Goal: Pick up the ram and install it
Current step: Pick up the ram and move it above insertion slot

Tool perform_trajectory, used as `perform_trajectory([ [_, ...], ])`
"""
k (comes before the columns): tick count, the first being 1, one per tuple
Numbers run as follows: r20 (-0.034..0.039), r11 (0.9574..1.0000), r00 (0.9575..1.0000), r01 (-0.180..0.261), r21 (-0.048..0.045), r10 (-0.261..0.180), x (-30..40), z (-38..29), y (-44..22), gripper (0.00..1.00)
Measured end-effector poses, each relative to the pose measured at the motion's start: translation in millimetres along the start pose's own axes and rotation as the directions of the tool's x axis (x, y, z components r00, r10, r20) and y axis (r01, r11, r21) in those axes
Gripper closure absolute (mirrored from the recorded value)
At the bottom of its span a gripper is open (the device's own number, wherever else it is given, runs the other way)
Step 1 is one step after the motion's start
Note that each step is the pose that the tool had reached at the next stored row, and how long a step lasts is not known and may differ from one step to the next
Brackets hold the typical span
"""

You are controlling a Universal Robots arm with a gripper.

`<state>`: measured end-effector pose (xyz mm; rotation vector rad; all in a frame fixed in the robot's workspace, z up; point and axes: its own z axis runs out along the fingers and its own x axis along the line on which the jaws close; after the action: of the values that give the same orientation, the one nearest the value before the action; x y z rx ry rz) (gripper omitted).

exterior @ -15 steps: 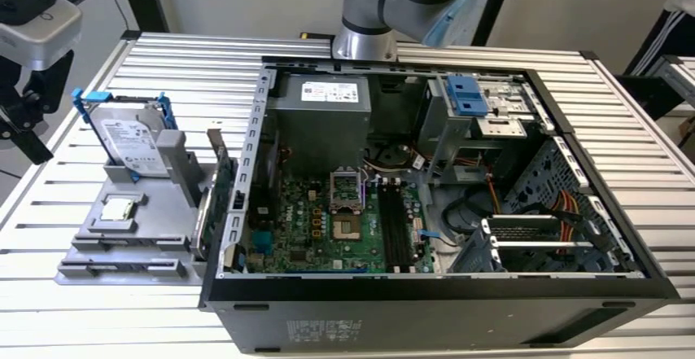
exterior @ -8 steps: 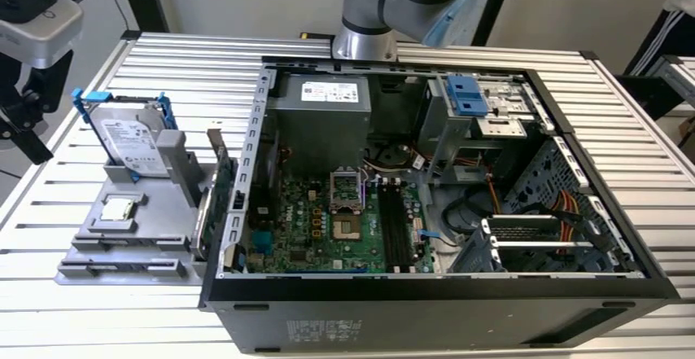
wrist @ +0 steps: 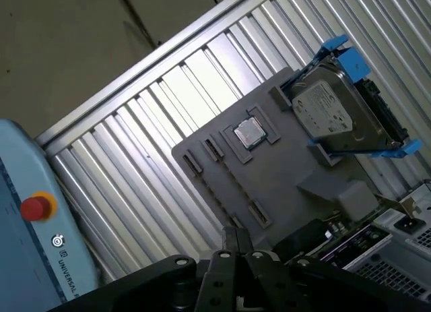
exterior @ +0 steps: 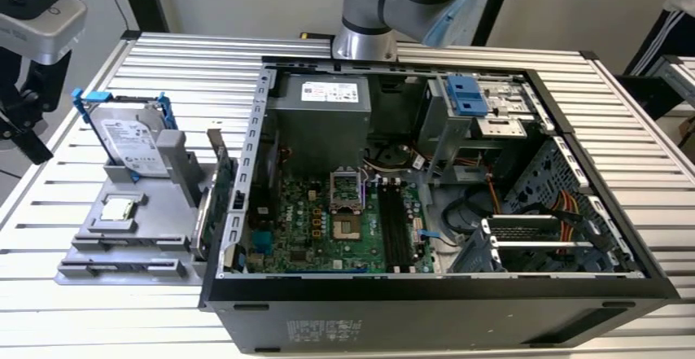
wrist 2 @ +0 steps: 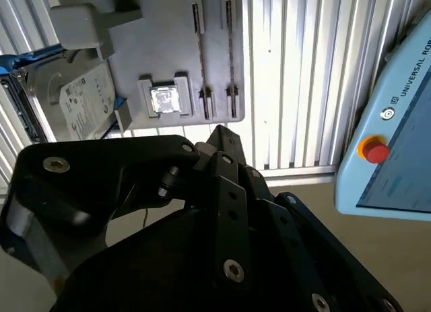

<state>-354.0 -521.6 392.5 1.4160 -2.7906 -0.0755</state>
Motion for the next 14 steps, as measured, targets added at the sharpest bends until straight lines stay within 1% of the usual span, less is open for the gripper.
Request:
perform_trajectory([
  [3, -0.0017, 0.9994, 0.9994, 0.036, -0.0005, -0.036, -0.2, 0.0, 0.1, 1.00],
  [5, -0.0032, 0.9976, 0.9976, 0.069, -0.0009, -0.069, -0.2, 0.0, 0.2, 1.00],
  [7, -0.0048, 0.9949, 0.9949, 0.101, -0.0015, -0.101, -0.3, 0.0, 0.3, 1.00],
  [10, -0.0072, 0.9884, 0.9884, 0.152, -0.0023, -0.152, -0.3, 0.0, 0.3, 1.00],
  [12, -0.0088, 0.9824, 0.9824, 0.187, -0.0030, -0.187, -0.3, 0.0, 0.3, 1.00],
  [14, -0.0104, 0.9754, 0.9753, 0.221, -0.0038, -0.221, -0.3, 0.0, 0.3, 1.00],
])
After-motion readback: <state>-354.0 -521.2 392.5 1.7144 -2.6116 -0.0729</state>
